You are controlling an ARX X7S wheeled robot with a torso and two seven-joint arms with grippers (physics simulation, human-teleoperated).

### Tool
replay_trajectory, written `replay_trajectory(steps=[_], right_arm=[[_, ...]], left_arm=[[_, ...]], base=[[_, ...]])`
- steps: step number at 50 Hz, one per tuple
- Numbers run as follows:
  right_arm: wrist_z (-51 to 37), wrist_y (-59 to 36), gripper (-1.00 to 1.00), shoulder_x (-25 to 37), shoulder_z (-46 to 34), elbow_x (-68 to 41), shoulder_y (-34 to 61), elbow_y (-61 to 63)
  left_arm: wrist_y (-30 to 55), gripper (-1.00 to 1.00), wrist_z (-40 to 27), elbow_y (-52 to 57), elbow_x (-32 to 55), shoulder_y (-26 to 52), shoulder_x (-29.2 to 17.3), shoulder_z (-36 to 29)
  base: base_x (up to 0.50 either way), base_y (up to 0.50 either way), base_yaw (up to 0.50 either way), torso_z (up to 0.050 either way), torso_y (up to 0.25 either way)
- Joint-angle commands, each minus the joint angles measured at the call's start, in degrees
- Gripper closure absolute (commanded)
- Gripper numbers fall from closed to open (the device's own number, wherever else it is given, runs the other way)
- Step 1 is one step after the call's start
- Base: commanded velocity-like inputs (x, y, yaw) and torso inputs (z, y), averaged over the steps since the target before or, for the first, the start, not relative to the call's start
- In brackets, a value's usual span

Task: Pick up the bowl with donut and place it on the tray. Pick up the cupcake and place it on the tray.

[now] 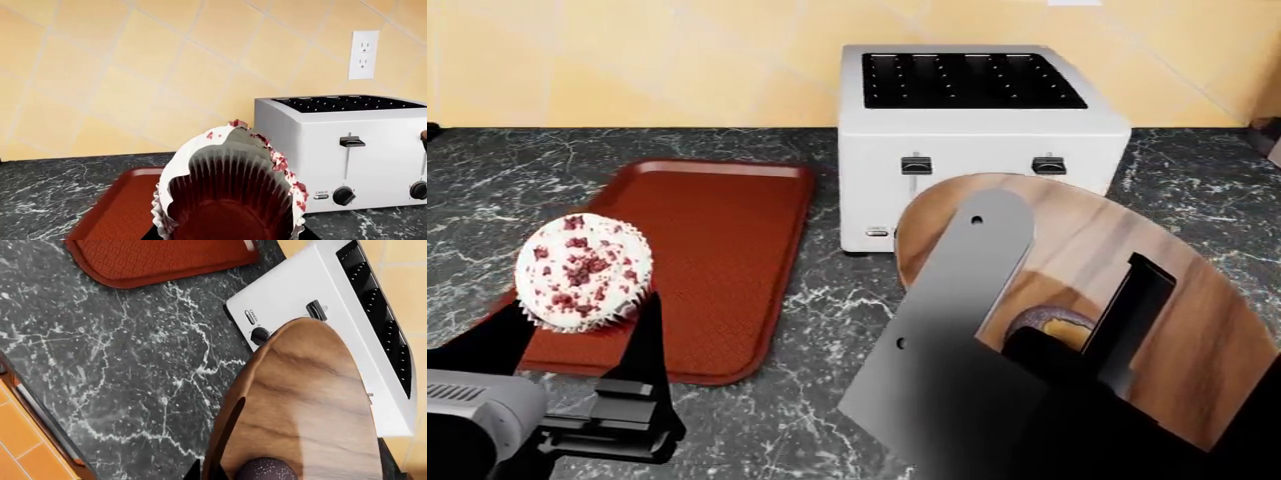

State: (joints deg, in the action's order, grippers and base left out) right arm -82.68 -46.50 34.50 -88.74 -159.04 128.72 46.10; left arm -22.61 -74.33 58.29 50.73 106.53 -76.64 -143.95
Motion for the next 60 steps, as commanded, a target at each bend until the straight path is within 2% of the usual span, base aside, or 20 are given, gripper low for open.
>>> replay_trajectory(steps=[1,43,55,60], right_arm=[[-0.3,-0.7,1.0,0.0,0.1,1.1,0.1,-0.3],[0.3,-1.8,1.0,-0.1,0.5,2.2,-0.6,-1.2],[2.2,-3.3,1.0,-1.3,0.9,4.9,-2.0,-2.8],[5.4,-7.8,1.0,-3.5,2.0,8.3,-2.8,-6.7]], left_arm=[[-1.3,1.0,-0.6,-0.2,-0.2,0.4,0.7,0.3],[-2.8,1.0,-1.8,-1.3,-0.9,-1.8,2.9,1.6],[-3.4,1.0,-1.4,-1.9,-1.2,-2.5,2.6,1.7],[-3.7,1.0,-1.6,-2.1,-1.4,-3.0,2.9,1.8]], base=[[0.0,0.39,0.0,0.0,0.0],[0.0,0.37,0.0,0.0,0.001],[0.0,0.06,0.0,0.0,0.001],[0.0,0.0,0.0,0.0,0.0]])
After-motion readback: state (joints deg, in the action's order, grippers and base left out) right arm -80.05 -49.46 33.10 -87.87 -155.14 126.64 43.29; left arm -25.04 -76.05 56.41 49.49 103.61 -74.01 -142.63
